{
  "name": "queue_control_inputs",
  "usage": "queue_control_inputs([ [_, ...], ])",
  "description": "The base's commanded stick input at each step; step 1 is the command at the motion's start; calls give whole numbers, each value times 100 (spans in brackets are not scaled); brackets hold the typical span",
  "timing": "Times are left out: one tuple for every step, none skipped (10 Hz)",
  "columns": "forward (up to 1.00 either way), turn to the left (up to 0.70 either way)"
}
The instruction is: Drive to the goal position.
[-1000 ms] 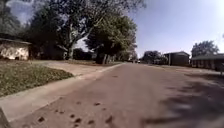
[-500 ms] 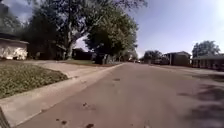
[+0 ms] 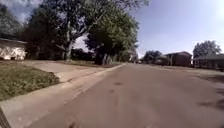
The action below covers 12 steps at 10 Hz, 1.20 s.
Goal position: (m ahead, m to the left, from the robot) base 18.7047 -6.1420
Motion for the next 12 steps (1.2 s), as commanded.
queue_control_inputs([
  [100, 0],
  [100, 0],
  [100, 0],
  [100, 0],
  [100, -25],
  [100, -39],
  [100, -19],
  [100, 0],
  [100, 0],
  [100, 0],
  [100, 0],
  [100, 0],
])
